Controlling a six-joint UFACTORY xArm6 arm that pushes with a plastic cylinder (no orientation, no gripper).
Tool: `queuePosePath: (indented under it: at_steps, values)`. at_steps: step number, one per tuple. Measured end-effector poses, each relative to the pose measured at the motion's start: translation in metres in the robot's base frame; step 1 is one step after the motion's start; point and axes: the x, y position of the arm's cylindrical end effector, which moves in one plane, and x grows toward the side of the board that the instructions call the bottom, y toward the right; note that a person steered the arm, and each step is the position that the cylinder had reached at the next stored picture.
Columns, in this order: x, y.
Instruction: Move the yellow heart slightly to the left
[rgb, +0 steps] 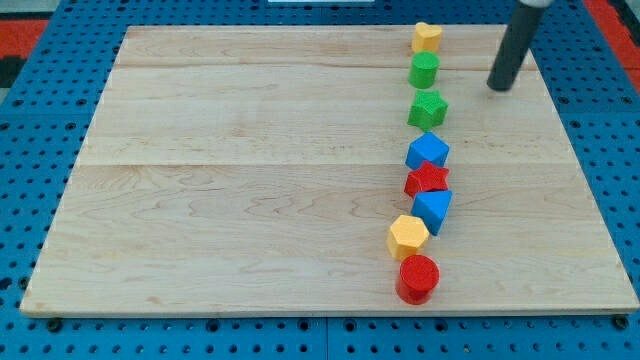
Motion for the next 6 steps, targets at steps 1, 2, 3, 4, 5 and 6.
queuePosePath:
  at_steps: [1, 2, 3, 4, 5, 6]
  values:
    - [-0.075, 0.003]
    - [-0.095, -0.03]
    - [-0.046, -0.081]
    - [-0.029, -0.143]
    - [-0.031, -0.165]
    - [-0.049, -0.148]
